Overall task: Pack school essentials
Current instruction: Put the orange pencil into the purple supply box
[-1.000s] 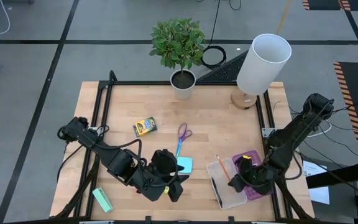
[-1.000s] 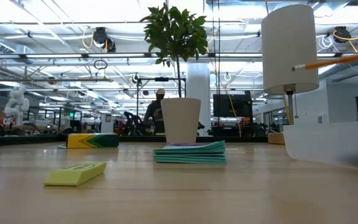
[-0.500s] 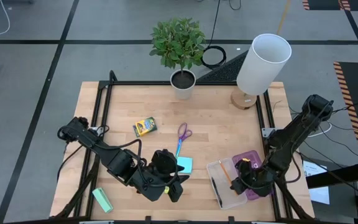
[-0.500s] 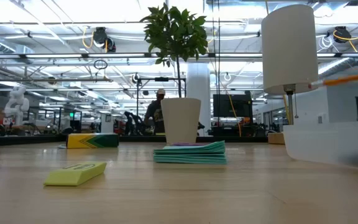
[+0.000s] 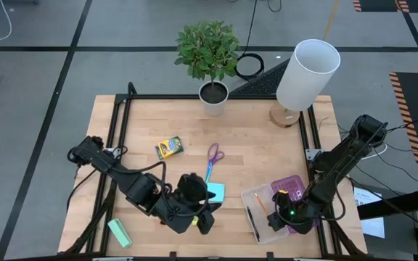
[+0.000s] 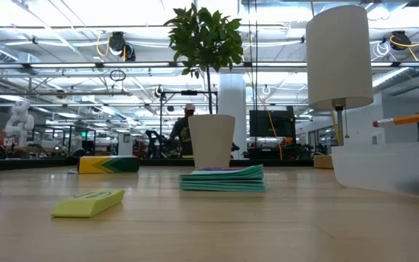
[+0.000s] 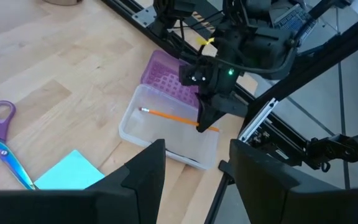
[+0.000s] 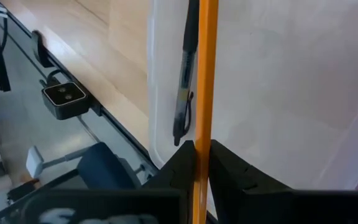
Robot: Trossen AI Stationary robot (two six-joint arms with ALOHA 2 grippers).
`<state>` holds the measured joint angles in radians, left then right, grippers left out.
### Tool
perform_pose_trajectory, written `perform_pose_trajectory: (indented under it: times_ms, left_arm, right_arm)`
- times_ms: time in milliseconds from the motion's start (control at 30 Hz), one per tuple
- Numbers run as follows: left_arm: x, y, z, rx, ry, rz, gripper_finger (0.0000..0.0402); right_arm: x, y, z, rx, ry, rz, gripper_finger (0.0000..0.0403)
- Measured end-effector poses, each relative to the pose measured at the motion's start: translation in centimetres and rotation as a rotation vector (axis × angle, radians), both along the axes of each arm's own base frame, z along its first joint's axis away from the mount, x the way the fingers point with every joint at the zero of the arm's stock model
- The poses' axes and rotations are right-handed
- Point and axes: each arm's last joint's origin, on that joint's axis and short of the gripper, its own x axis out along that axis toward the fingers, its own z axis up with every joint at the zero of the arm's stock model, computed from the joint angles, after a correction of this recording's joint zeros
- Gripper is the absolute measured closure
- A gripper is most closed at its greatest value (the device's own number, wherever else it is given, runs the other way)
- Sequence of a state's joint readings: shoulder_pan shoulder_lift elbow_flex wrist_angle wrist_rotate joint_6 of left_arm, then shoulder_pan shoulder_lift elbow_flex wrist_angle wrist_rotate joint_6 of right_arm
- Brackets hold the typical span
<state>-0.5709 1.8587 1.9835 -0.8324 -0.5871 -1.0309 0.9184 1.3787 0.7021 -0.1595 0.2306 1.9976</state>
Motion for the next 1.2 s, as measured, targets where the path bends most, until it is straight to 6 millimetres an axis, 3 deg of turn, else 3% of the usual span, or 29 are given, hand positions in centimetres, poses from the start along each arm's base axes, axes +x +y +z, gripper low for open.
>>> perform_pose_trajectory:
  times_ms: [1200]
  left_arm:
    - [0.1,0.0,0.1,0.004,-0.013,0.017,0.0220]
  right_arm:
    - [1.4,-1.2,-0.2,0.008,0.039,0.002,0.0373]
